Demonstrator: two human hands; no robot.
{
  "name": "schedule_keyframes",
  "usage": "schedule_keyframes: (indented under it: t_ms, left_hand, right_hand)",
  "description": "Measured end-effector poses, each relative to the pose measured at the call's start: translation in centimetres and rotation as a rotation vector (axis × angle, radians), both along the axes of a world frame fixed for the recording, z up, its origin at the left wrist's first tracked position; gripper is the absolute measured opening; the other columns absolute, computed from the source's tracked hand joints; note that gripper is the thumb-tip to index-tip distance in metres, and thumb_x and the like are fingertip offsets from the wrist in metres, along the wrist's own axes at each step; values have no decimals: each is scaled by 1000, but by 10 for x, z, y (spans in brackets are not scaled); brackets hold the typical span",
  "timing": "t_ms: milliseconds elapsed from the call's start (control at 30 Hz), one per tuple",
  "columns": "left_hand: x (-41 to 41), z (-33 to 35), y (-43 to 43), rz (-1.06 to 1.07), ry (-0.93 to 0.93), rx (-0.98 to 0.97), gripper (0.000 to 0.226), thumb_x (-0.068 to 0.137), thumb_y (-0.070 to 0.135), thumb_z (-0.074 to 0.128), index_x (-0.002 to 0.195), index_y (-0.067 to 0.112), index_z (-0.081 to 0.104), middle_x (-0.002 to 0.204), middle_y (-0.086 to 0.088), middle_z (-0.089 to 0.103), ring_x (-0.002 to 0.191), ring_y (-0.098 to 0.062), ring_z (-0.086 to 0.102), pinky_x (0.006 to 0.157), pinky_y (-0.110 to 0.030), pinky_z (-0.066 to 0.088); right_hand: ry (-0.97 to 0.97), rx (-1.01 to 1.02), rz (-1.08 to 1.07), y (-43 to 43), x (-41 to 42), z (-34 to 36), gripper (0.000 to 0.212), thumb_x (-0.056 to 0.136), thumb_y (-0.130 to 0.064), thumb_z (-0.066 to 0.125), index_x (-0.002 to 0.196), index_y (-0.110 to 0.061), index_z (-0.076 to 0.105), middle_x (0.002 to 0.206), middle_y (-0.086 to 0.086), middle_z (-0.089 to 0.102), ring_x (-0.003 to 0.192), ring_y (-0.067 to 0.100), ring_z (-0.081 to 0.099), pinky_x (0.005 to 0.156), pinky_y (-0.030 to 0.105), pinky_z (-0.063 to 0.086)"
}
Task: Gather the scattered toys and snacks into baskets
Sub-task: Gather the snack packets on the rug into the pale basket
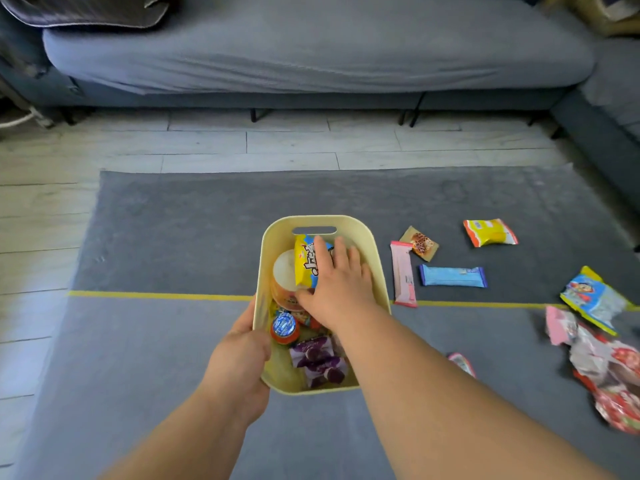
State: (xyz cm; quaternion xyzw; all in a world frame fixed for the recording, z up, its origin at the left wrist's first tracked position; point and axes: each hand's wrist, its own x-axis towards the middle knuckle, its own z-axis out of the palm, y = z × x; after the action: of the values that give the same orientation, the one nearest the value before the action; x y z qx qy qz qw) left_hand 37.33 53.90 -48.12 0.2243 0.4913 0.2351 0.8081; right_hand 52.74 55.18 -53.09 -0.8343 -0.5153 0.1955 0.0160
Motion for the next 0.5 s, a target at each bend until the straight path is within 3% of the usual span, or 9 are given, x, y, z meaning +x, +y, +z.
schedule_keyframes:
  t_ms: [100, 167, 267, 333, 400, 500]
  left_hand:
    - [9, 0, -4, -4, 23, 23, 74, 73, -25, 22, 115, 16, 67, 88, -15, 76, 69, -31, 74, 50, -36, 58]
    - [17, 1, -8, 3, 26, 32, 72, 75, -25, 21, 112, 17, 67, 84, -13, 77, 67, -30, 74, 48, -35, 57]
    - [25, -4, -10, 34, 46, 31, 75, 73, -25, 18, 117, 15, 65, 87, -12, 77, 71, -30, 75, 50, -37, 58]
    - [33, -9, -14, 50, 70, 32, 78, 72, -24, 17, 117, 17, 65, 89, -11, 77, 73, -31, 75, 51, -38, 58]
    - [43, -14, -20, 80, 83, 36, 77, 71, -24, 16, 112, 19, 66, 88, -10, 77, 73, -30, 75, 51, -40, 58]
    - [59, -21, -30, 129, 96, 36, 76, 71, -23, 16, 106, 19, 68, 89, -10, 77, 76, -31, 75, 54, -43, 60]
  right_hand:
    - [76, 44, 32, -8, 8, 12, 112, 70, -74, 56, 149, -33, -11, 160, 4, -10, 146, 27, -9, 118, 48, 3]
    - [167, 169, 36, -12, 17, 27, 111, 70, -73, 59, 151, -30, -2, 161, 3, -1, 147, 23, -1, 119, 43, 8]
    - [313, 549, -64, -16, 37, 51, 74, 85, -53, 59, 146, -23, 29, 151, -2, 33, 138, 13, 27, 109, 27, 24]
    - [303, 739, -202, -19, 62, 55, 51, 92, -41, 56, 136, -19, 44, 137, -1, 48, 126, 13, 41, 101, 25, 32]
    - [304, 779, -373, -22, 94, 45, 40, 94, -34, 52, 130, -16, 50, 129, 0, 53, 120, 15, 48, 99, 28, 36]
    - [284, 641, -485, -33, 135, 15, 32, 96, -28, 48, 124, -14, 55, 125, 5, 55, 117, 21, 50, 94, 29, 35]
